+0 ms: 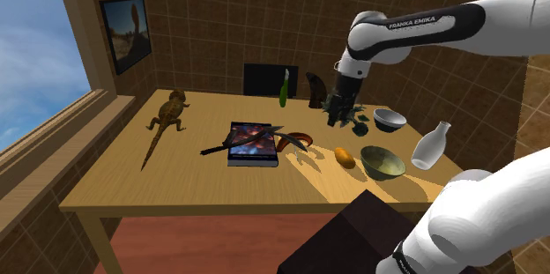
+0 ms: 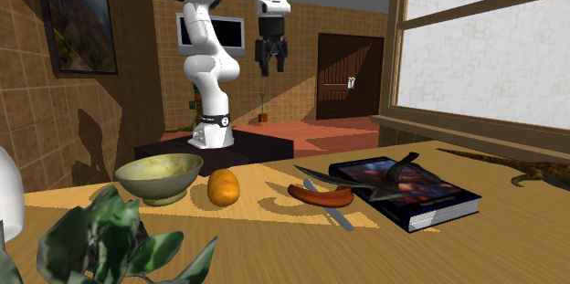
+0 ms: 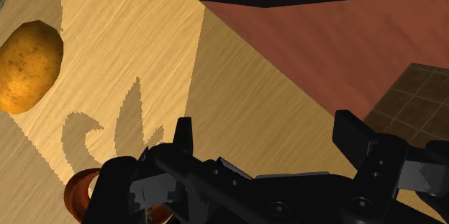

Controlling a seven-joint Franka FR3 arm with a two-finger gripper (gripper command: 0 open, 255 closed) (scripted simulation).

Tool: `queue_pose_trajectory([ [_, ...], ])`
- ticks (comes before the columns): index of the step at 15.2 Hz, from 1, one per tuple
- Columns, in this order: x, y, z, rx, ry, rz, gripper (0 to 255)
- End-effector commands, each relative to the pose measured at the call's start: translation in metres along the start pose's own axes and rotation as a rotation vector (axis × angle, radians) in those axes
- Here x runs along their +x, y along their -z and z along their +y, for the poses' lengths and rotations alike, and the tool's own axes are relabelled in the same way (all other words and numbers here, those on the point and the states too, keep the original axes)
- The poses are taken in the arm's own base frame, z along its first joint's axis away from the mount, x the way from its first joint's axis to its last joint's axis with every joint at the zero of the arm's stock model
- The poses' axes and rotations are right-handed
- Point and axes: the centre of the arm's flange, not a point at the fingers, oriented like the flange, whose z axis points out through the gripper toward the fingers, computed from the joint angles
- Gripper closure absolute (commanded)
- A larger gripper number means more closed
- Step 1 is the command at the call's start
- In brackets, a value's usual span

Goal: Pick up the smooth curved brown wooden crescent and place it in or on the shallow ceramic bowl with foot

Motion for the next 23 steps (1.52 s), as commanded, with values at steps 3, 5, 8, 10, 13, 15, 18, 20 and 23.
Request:
queue_pose_trajectory([
  [3, 0.028, -0.025, 0.038, 0.000, 0.028, -0.003, 0],
  [5, 0.043, -0.038, 0.056, 0.001, 0.042, -0.004, 0],
  [8, 0.066, -0.057, 0.083, 0.002, 0.062, -0.007, 0],
  [10, 0.082, -0.070, 0.100, 0.003, 0.076, -0.009, 0],
  [13, 0.105, -0.090, 0.126, 0.005, 0.096, -0.012, 0],
  [15, 0.122, -0.103, 0.142, 0.005, 0.110, -0.013, 0],
  [18, 0.146, -0.122, 0.167, 0.007, 0.130, -0.016, 0],
  [20, 0.163, -0.135, 0.183, 0.008, 0.143, -0.018, 0],
  [23, 0.188, -0.155, 0.207, 0.009, 0.164, -0.021, 0],
])
